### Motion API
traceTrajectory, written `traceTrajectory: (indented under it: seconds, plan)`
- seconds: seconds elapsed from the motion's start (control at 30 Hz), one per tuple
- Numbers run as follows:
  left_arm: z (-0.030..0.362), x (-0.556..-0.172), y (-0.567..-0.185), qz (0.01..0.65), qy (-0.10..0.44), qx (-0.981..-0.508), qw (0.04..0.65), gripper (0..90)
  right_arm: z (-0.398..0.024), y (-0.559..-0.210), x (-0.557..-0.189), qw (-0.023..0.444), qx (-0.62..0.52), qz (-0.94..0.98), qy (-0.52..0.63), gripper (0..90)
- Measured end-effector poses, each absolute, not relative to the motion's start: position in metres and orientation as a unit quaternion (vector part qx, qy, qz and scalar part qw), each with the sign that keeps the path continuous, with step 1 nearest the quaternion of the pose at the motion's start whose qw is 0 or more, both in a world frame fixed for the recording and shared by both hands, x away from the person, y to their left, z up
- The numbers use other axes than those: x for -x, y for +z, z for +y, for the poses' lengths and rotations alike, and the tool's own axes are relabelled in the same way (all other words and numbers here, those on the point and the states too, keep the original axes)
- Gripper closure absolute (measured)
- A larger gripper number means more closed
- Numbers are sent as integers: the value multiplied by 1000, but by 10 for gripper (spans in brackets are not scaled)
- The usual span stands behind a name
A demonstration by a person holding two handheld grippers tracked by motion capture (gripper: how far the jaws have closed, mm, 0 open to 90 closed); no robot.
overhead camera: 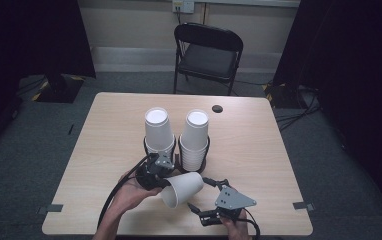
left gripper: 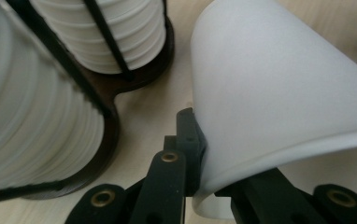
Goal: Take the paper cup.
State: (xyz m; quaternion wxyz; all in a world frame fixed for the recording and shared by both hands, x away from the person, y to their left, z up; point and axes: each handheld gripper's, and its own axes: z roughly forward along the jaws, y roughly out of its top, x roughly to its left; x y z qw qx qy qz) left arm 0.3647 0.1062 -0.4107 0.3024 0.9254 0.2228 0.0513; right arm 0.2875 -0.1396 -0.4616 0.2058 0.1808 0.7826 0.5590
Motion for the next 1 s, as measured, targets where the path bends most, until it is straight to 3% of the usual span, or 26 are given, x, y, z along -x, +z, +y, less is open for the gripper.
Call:
traceTrajectory:
  seconds: [0.07, 0.47, 1.0]
  plan:
    - [103, -366, -410, 222, 53, -929, 291, 857, -137, -463, -288, 199, -177, 789, 554, 140]
    - [91, -371, -401, 210, 24, -946, 247, 856, -126, -464, -287, 255, -136, 812, 507, 113]
    - [85, -376, -390, 220, 4, -950, 219, 863, -109, -461, -288, 247, -127, 828, 488, 79]
